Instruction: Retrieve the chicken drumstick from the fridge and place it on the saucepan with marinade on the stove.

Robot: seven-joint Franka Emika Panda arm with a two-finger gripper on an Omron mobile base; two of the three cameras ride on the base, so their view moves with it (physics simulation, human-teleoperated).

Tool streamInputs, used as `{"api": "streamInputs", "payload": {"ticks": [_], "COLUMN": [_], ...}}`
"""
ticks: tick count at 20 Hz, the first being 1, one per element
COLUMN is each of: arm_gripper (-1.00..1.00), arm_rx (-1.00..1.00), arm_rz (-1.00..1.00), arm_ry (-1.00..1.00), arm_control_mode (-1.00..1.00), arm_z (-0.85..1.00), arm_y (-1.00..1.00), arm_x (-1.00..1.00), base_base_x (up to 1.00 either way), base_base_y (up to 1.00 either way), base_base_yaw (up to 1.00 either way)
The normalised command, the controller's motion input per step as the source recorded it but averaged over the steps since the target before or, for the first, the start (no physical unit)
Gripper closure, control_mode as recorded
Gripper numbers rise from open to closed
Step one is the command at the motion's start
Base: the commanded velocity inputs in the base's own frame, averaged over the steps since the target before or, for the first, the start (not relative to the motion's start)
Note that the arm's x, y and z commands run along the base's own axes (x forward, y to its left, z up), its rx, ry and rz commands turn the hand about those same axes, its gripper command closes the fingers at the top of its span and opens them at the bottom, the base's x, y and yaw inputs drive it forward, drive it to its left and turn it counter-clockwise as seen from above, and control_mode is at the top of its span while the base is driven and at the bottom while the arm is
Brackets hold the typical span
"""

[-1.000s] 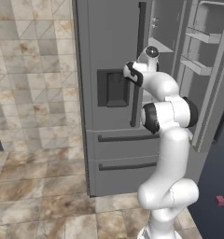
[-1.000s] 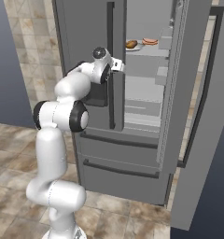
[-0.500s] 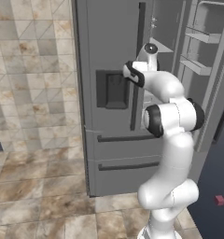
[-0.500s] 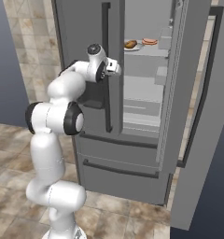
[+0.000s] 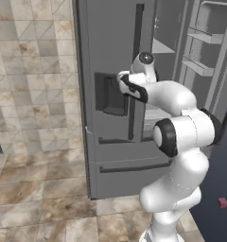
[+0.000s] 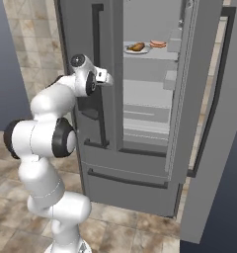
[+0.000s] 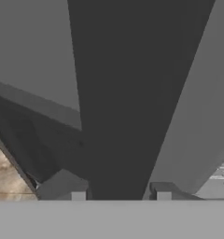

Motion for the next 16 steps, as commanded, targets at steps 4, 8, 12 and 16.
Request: {"api": "streamInputs", "payload": {"ticks": [4, 8, 12, 16], "arm_gripper": [1.0, 1.0, 1.0, 1.0], "arm_rx": [-0.02, -0.01, -0.01, 0.0], "arm_rz": [0.01, 0.0, 0.0, 0.0], "arm_ry": [-0.05, -0.01, 0.0, 0.0], "arm_control_mode": [-1.0, -1.0, -1.0, -1.0], "arm_z": [-0.24, -0.21, -0.21, -0.14], "arm_y": [0.7, 0.76, 0.81, 0.75], "arm_x": [-0.62, -0.44, -0.26, -0.09], "base_base_x": [0.0, 0.0, 0.0, 0.0], "base_base_y": [0.0, 0.0, 0.0, 0.0], "base_base_yaw": [0.0, 0.0, 0.0, 0.0]}}
